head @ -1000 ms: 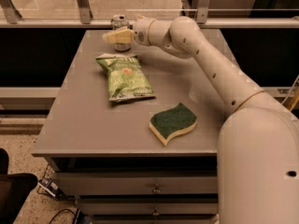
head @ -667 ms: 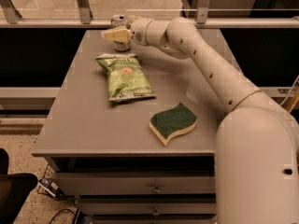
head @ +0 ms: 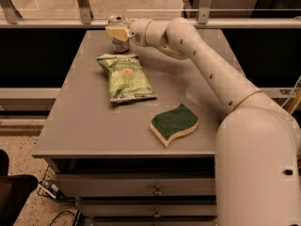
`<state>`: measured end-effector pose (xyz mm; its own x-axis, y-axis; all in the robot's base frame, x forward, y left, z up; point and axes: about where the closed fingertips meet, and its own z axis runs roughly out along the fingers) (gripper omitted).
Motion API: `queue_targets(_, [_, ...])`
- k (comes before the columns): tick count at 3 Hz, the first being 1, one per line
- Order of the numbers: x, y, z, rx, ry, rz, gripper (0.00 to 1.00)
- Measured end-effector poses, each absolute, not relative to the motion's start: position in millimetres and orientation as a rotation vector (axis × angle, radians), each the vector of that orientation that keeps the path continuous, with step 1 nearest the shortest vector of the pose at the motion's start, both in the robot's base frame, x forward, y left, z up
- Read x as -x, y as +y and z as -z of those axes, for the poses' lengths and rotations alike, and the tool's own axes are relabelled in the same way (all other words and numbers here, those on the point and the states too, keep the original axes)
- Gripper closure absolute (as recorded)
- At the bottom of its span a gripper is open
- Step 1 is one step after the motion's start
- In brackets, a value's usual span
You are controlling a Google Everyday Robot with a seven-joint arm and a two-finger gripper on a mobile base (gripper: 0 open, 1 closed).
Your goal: Pick 7up can
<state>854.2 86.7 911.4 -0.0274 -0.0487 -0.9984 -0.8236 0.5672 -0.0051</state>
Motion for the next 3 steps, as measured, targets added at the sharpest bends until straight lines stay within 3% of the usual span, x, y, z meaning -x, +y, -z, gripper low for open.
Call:
queue_targets(1, [-853.7, 89.8, -910.8, 0.787, 1.483, -0.738, 0.88])
queue_targets(2, [-853.3, 92.8, -910.2, 0.789, 1.483, -0.742, 1.0])
queue_targets(3, [-853.2, 92.9, -910.2, 0.789, 1.482, -0.742, 1.0])
